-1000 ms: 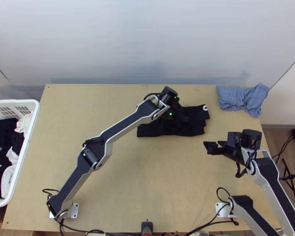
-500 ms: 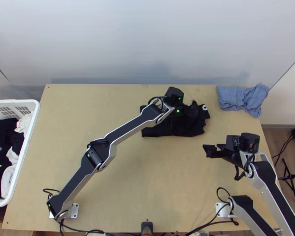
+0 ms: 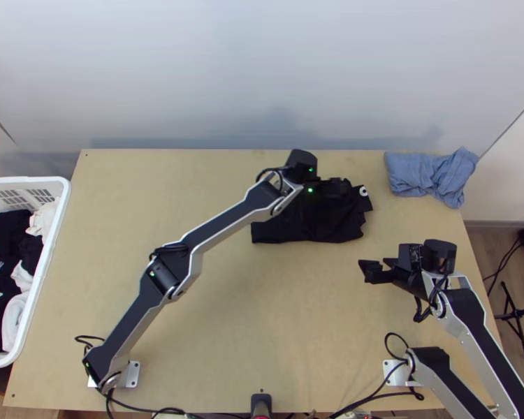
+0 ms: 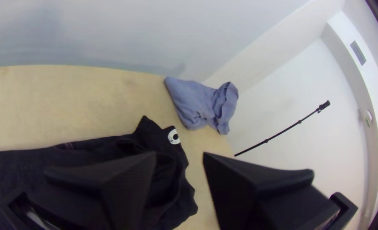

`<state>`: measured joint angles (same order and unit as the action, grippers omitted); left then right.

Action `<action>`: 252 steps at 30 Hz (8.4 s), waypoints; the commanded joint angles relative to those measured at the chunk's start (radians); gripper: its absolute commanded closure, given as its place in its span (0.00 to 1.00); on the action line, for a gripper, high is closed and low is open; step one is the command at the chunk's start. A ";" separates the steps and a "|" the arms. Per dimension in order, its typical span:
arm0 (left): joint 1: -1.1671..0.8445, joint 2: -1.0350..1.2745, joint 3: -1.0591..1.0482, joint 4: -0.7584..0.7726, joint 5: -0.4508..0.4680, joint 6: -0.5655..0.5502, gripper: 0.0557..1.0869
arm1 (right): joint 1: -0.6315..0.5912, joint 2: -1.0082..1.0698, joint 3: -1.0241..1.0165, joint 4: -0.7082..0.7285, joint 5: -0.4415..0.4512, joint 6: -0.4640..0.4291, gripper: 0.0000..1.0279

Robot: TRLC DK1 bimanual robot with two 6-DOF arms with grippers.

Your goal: Fold the t-shirt

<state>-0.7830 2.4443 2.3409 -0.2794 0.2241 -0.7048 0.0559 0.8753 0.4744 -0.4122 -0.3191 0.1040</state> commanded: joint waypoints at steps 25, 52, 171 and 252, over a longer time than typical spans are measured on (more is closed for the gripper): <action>-0.081 0.140 0.029 -0.073 -0.048 0.441 0.96 | -0.065 0.042 0.000 0.010 -0.001 -0.059 0.04; -0.068 0.078 0.005 0.192 -0.101 0.277 0.96 | -0.059 0.097 0.006 0.033 -0.017 -0.063 0.04; 0.291 -1.065 -1.037 -0.287 -0.540 0.808 0.09 | -0.538 1.332 1.523 -0.068 -0.083 -0.158 0.97; 0.663 -1.891 -1.809 -0.026 -0.462 0.660 0.07 | -0.021 -0.400 0.041 0.130 0.109 0.002 0.04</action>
<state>-0.1478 0.6731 0.7181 -0.4244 -0.2390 -0.0196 -0.0895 0.6899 0.6907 -0.3794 -0.2970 0.0231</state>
